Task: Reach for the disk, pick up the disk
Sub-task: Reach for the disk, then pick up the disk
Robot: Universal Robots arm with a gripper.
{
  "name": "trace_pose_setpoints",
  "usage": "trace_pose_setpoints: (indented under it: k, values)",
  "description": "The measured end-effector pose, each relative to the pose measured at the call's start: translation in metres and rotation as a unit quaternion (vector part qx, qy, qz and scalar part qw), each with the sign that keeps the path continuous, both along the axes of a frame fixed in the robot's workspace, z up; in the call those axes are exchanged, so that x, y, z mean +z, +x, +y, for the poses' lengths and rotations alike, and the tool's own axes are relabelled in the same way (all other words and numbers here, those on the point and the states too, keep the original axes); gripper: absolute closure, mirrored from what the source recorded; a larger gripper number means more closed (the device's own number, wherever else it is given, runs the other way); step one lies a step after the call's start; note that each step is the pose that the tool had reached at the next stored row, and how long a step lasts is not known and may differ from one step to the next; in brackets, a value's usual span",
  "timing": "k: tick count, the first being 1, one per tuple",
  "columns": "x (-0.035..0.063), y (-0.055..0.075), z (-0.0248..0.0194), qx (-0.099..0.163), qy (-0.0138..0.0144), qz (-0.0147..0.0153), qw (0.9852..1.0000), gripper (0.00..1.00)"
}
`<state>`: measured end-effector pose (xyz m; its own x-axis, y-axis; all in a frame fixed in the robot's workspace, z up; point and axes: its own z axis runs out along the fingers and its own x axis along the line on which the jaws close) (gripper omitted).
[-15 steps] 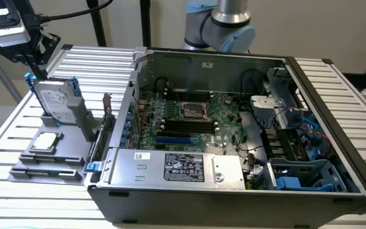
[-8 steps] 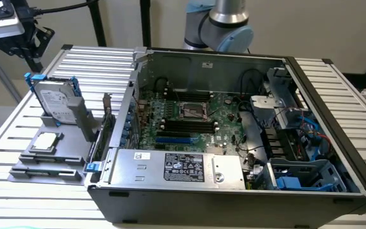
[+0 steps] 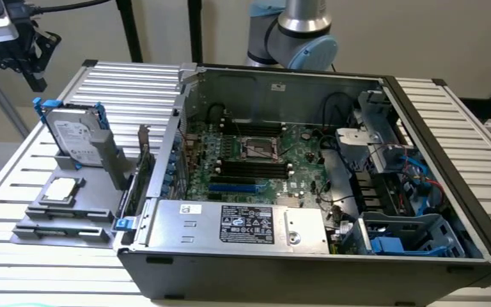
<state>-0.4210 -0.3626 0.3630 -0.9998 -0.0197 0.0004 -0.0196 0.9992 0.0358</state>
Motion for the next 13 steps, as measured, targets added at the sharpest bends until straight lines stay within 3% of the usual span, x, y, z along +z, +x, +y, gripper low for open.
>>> trace_pose_setpoints:
  k: [13]
  values:
    - [0.0,-0.0001,0.0,0.0,0.0,0.0,1.0,0.89]
